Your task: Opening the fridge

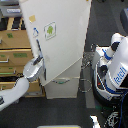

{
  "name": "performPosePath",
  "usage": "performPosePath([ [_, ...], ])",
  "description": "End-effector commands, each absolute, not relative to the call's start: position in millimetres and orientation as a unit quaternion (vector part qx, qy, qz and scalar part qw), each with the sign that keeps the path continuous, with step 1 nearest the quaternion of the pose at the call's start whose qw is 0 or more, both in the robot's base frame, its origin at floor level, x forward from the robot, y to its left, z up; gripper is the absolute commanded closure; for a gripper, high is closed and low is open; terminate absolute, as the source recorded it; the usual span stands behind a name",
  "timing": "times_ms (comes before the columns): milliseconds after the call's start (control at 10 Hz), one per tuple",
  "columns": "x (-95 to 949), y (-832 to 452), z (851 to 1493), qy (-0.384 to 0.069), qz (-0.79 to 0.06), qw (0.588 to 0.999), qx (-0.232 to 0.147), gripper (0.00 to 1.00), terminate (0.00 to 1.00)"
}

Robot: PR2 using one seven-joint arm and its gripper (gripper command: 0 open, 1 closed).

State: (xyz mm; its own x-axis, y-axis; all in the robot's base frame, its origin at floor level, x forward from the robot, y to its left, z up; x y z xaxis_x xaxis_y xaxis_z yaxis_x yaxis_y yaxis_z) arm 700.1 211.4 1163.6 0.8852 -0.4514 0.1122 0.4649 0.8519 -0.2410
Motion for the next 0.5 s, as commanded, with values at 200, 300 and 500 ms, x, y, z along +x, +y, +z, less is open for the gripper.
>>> performPosePath([
  [200, 398.7, 40.3, 1327.9, -0.048, -0.567, 0.801, -0.183, 1.00, 0.00],
  [300, 416.3, 60.6, 1287.6, -0.038, -0.569, 0.809, -0.145, 0.00, 0.00],
  [500, 493.5, 50.9, 1232.8, -0.020, -0.483, 0.869, -0.105, 0.00, 0.00],
])
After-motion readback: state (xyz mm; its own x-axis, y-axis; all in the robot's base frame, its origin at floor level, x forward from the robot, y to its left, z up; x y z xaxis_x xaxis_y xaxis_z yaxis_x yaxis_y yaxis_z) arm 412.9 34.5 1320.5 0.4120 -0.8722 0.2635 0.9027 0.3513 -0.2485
